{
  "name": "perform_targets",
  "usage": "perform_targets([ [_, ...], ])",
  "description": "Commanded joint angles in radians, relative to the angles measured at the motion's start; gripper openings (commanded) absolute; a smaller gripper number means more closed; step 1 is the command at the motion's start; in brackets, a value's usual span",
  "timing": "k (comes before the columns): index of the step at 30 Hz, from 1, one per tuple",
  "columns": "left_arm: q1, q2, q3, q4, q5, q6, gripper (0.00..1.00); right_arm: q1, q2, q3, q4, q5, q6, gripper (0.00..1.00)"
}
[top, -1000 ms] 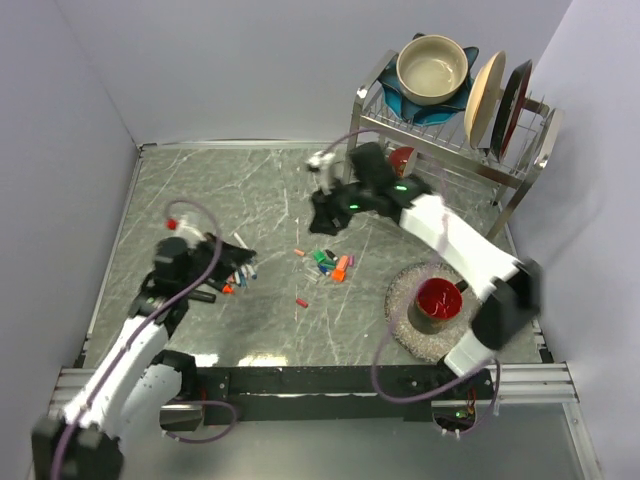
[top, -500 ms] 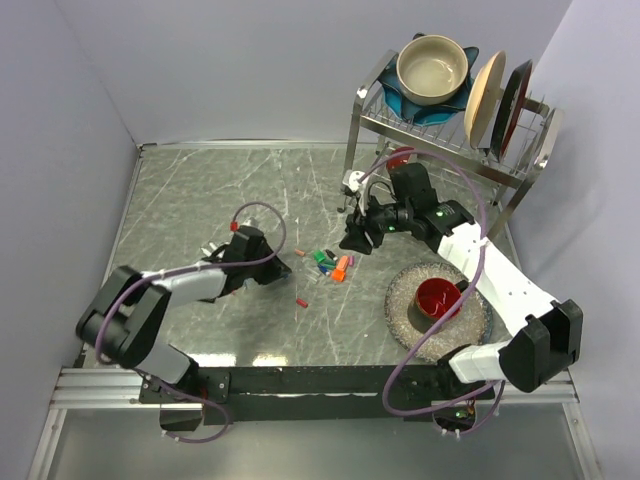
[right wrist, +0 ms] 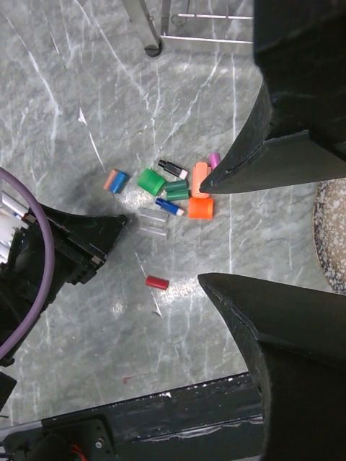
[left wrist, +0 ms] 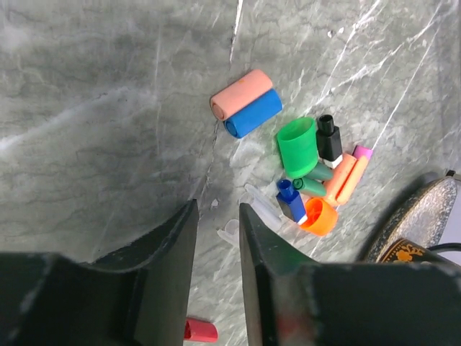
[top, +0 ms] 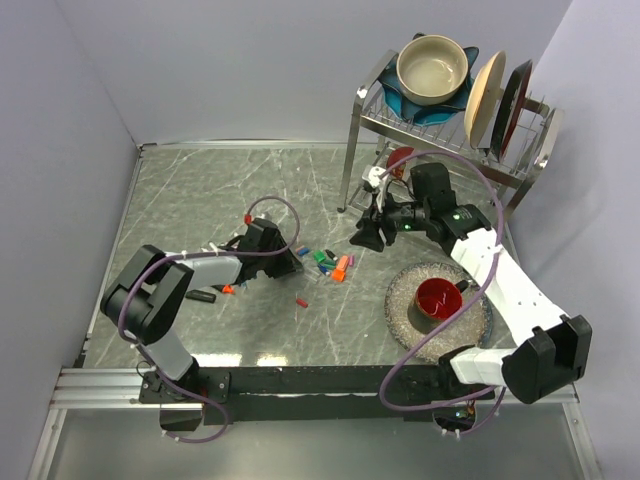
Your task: Open the pen caps
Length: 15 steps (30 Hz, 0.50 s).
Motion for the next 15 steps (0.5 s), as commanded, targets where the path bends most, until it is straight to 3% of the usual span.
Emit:
perform_targets([
  [1,-0.004,-0.076,0.031,-0.008,-0.04,0.054,0.36,-0.016,-0.063,-0.02,0.026,-0.003,-0.02,0.56],
  [4,-0.006,-0.166,-0.001,0.007,-0.066,0.08,0.4,-0.025,-0.108,-0.045,0.028,0.039,-0.043,0.6],
  [12,-0.006,-0.456,-0.046,-0.031,-0.117,0.238,0.69,-0.102,-0.235,-0.044,-0.042,0.127,-0.072,0.67],
  [13,-0.006,-0.529,-0.043,-0.04,-0.12,0.265,0.73,-0.11,-0.244,-0.037,-0.053,0.144,-0.067,0.72],
  [14,-0.006,-0.567,-0.041,-0.051,-0.12,0.294,0.81,-0.116,-0.27,-0.033,-0.053,0.194,-0.058,1.0],
  [15,-0.006,-0.603,-0.035,-0.062,-0.126,0.339,0.84,-0.121,-0.284,-0.027,-0.05,0.231,-0.038,1.0],
])
